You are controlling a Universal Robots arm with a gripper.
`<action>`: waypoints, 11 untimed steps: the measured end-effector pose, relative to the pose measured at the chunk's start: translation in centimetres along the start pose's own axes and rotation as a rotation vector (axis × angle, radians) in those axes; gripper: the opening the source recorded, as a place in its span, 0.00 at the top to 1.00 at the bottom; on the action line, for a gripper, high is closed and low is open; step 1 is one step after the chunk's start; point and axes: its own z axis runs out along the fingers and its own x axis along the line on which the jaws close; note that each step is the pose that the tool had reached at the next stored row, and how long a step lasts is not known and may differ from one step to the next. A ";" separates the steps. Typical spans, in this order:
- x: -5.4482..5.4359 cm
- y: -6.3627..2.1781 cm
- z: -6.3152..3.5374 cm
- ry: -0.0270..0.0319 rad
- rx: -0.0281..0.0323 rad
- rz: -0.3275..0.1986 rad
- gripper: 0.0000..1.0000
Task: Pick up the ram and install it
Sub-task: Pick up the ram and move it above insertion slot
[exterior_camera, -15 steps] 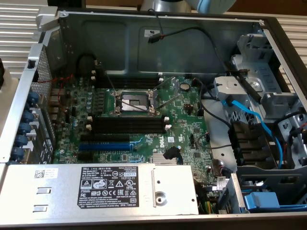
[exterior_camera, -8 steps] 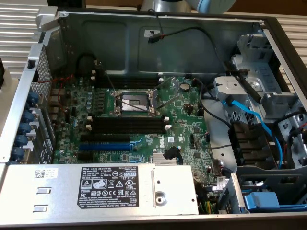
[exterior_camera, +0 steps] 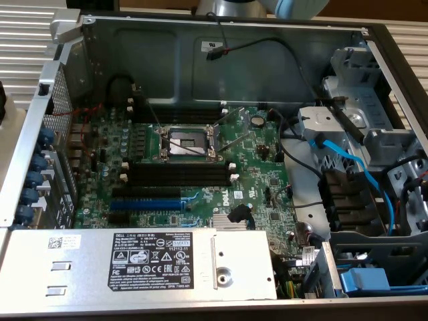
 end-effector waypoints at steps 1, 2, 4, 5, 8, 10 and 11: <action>0.0 0.00 0.00 0.0000 0.0000 0.000 0.73; 0.0 0.00 0.00 0.0000 0.0000 0.000 0.73; 0.0 0.00 0.00 0.0000 0.0000 0.000 0.76; 0.0 0.00 0.00 0.0000 0.0000 0.000 0.76; 0.0 0.00 0.00 0.0000 0.0000 0.000 0.88; 0.0 0.00 0.00 0.0000 0.0000 0.000 0.88; 0.0 0.00 0.00 0.0000 0.0000 0.000 0.88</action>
